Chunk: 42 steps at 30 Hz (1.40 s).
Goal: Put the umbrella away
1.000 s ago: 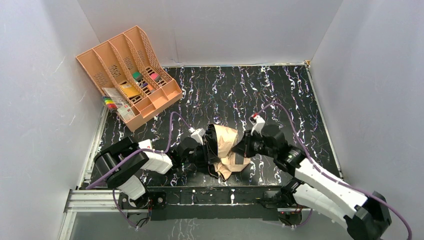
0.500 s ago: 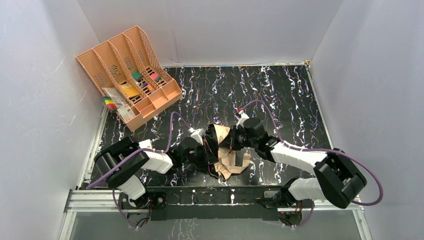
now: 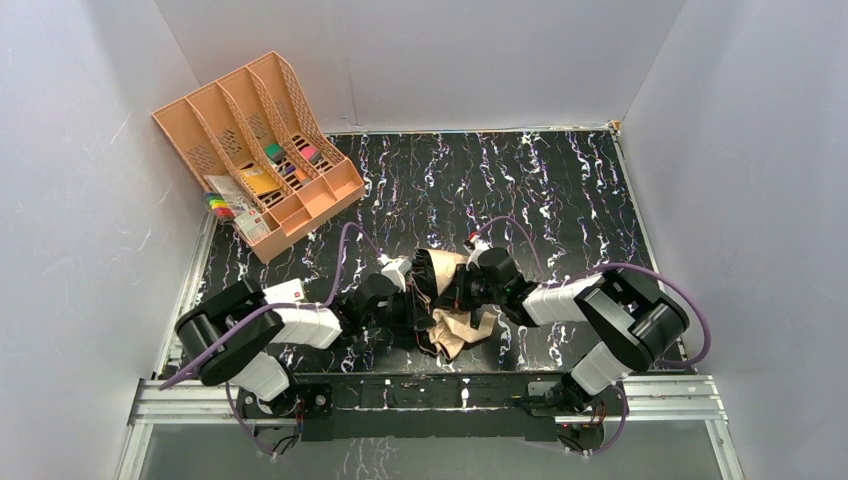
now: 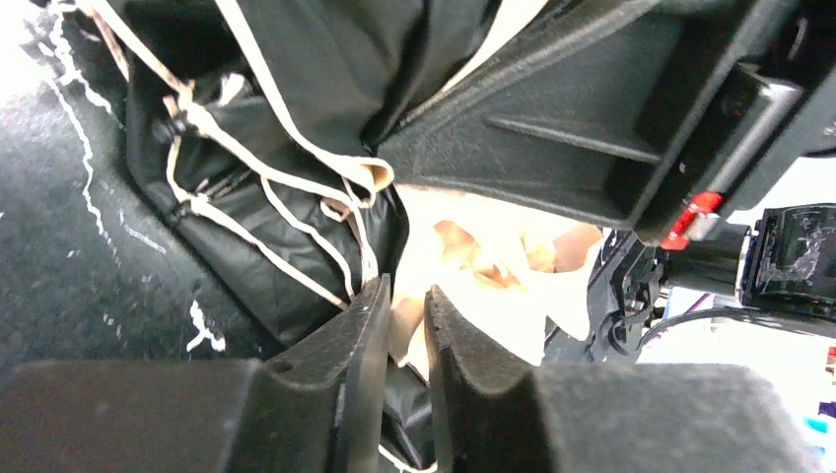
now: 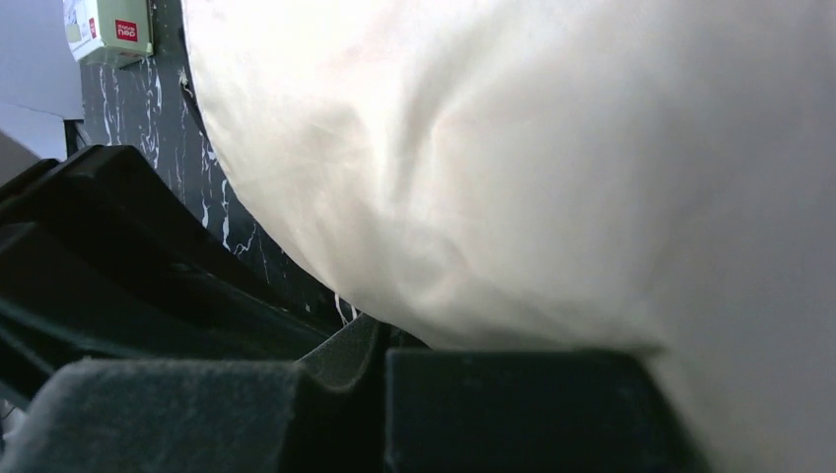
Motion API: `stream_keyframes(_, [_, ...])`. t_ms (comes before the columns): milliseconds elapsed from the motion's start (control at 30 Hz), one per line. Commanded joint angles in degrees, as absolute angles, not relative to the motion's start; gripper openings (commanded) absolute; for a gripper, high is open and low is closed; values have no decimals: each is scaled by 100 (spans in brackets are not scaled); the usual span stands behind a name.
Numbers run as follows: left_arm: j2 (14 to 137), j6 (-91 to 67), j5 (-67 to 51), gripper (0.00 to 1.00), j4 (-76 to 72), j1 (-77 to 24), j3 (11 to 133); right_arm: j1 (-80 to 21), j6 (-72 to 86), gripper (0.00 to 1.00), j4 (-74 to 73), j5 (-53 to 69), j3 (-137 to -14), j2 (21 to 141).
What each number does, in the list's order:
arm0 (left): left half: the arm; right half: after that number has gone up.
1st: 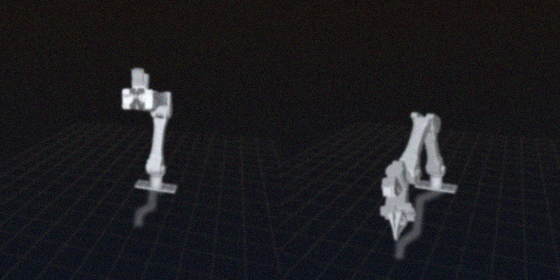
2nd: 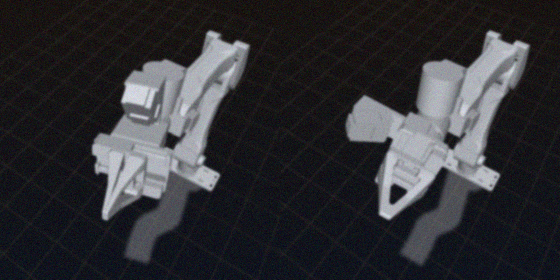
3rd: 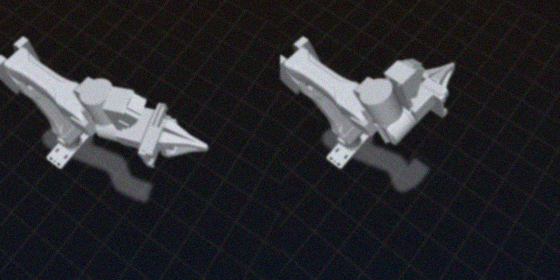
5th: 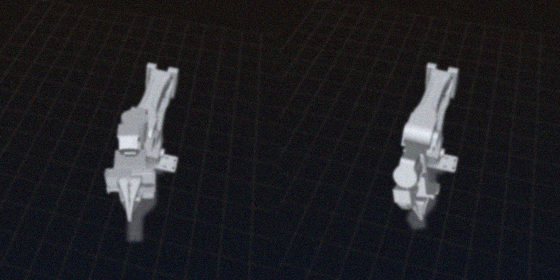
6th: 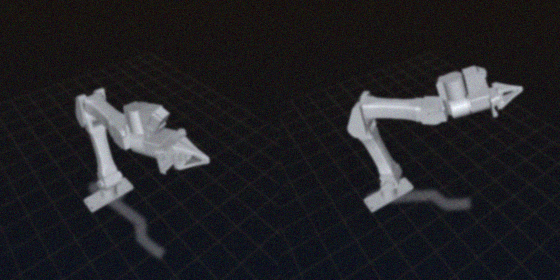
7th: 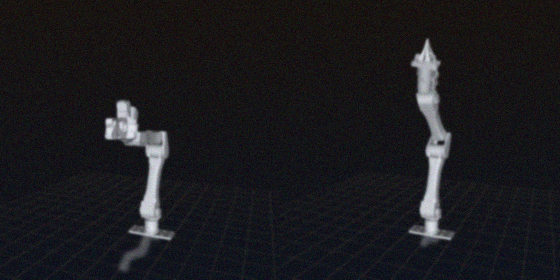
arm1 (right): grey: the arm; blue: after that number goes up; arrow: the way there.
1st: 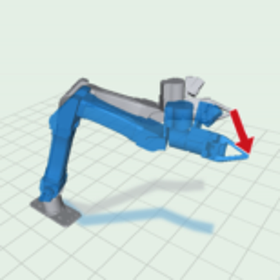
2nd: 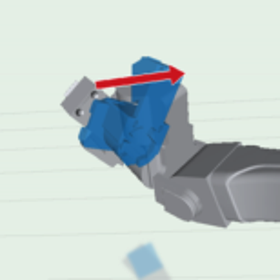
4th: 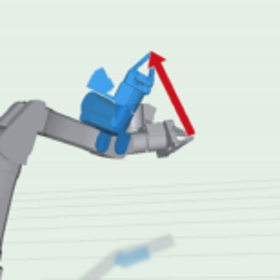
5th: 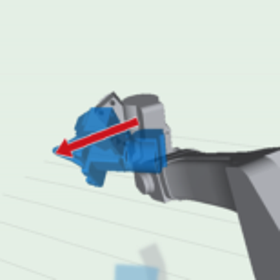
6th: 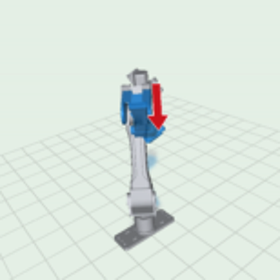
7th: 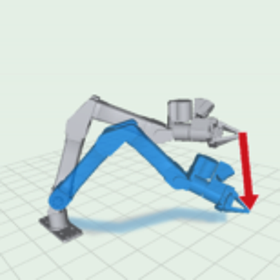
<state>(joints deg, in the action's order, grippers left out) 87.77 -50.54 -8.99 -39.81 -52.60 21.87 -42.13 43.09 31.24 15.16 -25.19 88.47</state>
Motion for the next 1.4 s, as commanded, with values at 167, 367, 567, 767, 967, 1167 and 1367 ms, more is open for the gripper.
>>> stream_keyframes(167, [6641,-4162,184,47,-997,-5289,2625,-3924,3634,0,2029,1379,-2465,9154])
stream_keyframes(367, [6180,-3028,368,77,519,-4603,3894,-3724,2820,0,657,1810,-2635,9013])
stream_keyframes(567, [7290,-1734,-1023,98,537,-3483,5177,-3717,2505,0,-175,2068,-2791,8913])
stream_keyframes(767, [9157,-641,-3011,98,697,-2871,6551,-3714,2615,0,-198,2219,-2762,8841])
stream_keyframes(967, [10771,134,-4391,98,1176,-2751,7852,-3715,2685,0,-120,2308,-2751,8876])
stream_keyframes(1167, [11245,501,-4969,98,1336,-2981,7708,-3713,2781,0,90,2336,-2743,9029])
stream_keyframes(1367, [11272,581,-4782,98,1218,-3453,7108,-3715,2859,0,282,2360,-2682,9153])
